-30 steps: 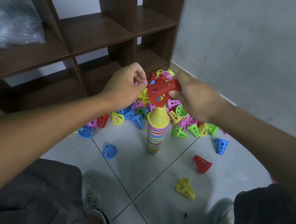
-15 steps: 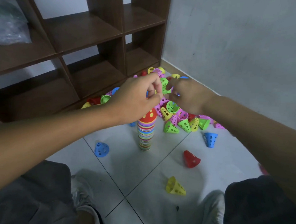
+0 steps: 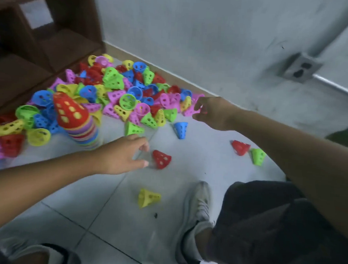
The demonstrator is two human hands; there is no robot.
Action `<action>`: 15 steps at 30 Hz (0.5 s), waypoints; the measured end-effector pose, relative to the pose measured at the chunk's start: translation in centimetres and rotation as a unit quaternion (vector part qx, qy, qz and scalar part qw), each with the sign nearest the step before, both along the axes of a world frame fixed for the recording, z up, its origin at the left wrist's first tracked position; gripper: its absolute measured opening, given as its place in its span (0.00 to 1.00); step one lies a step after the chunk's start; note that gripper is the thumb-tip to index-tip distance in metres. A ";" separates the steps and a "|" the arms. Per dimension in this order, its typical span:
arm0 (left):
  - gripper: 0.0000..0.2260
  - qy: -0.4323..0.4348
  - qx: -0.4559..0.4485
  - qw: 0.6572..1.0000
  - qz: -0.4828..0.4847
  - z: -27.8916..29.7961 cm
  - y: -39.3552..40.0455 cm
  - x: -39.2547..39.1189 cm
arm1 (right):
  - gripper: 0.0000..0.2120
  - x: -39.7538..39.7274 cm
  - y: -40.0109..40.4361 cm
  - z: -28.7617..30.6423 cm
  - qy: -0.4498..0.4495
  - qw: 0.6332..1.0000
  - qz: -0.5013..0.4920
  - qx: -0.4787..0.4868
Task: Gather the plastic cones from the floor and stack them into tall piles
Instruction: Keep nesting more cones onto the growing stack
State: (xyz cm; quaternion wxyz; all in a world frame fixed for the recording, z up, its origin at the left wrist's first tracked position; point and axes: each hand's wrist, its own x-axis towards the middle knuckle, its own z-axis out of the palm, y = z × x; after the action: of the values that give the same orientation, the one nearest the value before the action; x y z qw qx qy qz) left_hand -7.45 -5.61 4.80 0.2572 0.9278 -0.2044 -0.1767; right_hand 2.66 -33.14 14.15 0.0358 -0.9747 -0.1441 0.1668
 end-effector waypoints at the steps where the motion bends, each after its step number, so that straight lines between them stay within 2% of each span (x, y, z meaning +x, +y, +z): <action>1: 0.17 0.023 0.026 0.999 -0.011 -1.5 -0.7 -0.1 | 0.17 -0.3 -1.3 -0.8 0.005 1.000 -0.014 -0.001; 6: 0.28 0.121 0.108 0.986 -0.041 -7.8 -3.4 -0.7 | 0.17 -3.2 -7.7 -5.5 0.025 0.995 -0.091 0.025; 10: 0.40 0.170 0.142 0.974 -0.037 -11.9 -4.6 -1.5 | 0.21 -6.6 -12.8 -10.7 0.027 0.988 -0.151 0.021; 13: 0.47 0.171 0.170 0.969 -0.052 -14.4 -5.4 -2.6 | 0.24 -9.2 -16.1 -13.6 0.040 0.979 -0.198 0.028; 15: 0.47 0.158 0.197 0.965 -0.074 -15.6 -6.0 -3.4 | 0.24 -10.5 -18.0 -15.0 0.052 0.971 -0.231 0.028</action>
State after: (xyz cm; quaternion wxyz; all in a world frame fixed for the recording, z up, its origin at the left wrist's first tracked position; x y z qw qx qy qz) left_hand -10.83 -11.64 -10.83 0.0844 0.9026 -0.1902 -0.3768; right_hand -7.85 -51.18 -0.87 0.1083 -0.9702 0.0822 0.2006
